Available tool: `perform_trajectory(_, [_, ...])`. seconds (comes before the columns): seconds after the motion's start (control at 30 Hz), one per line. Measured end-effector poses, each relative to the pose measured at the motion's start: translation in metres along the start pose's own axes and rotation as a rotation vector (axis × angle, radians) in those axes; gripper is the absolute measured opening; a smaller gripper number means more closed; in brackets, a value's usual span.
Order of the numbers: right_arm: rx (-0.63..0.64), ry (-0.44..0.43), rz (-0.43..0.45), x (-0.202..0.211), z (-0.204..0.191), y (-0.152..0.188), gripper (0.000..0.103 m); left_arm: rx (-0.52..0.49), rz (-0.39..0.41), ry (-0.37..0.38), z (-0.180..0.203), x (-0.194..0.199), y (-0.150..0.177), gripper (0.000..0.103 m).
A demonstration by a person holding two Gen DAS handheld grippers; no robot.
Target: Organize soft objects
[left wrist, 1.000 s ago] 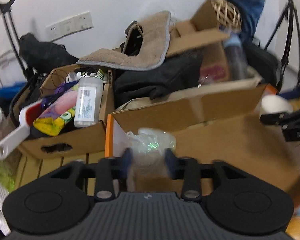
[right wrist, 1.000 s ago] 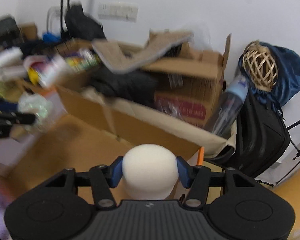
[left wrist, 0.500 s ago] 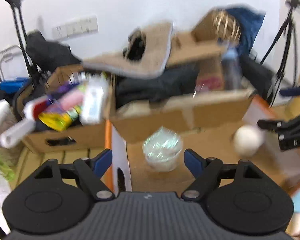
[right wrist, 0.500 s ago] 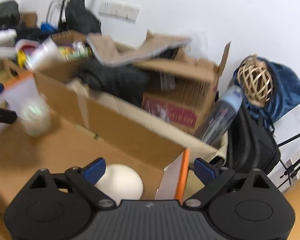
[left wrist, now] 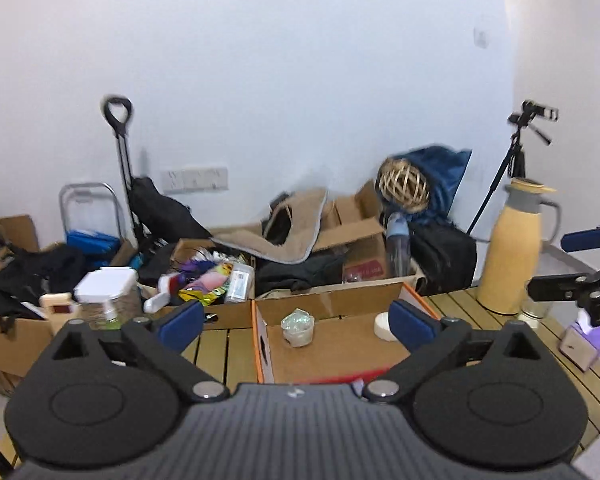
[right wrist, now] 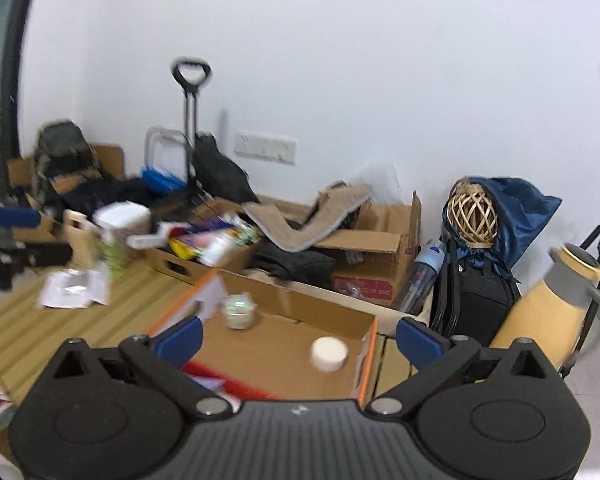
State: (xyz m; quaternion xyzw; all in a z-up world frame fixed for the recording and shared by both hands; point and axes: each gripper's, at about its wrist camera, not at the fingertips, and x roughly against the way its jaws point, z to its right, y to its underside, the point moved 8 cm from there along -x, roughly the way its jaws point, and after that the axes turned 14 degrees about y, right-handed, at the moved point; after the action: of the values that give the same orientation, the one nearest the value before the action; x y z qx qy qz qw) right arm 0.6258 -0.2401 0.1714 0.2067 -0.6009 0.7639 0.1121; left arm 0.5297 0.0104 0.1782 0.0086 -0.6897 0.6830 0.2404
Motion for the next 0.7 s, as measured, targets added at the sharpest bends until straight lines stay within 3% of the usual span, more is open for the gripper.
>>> perform_trajectory(0.13, [0.006, -0.004, 0.123, 0.09, -0.02, 0.051, 0.103, 0.01, 0.103, 0.024, 0.025, 0.074, 0.057, 0.103])
perform_trajectory(0.23, [0.044, 0.041, 0.213, 0.142, -0.043, 0.106, 0.103, 0.023, 0.147, 0.052, 0.043, 0.121, 0.105, 0.103])
perform_trajectory(0.33, [0.054, 0.056, 0.259, 0.183, -0.066, 0.162, 0.103, 0.025, 0.165, 0.013, 0.059, 0.159, 0.154, 0.103])
perform_trajectory(0.53, [-0.054, 0.017, 0.226, 0.236, -0.091, 0.251, 0.103, 0.032, 0.134, 0.013, 0.086, 0.203, 0.22, 0.103])
perform_trajectory(0.7, [-0.13, 0.028, 0.175, 0.251, -0.097, 0.307, 0.103, -0.047, 0.143, 0.013, 0.107, 0.209, 0.237, 0.103])
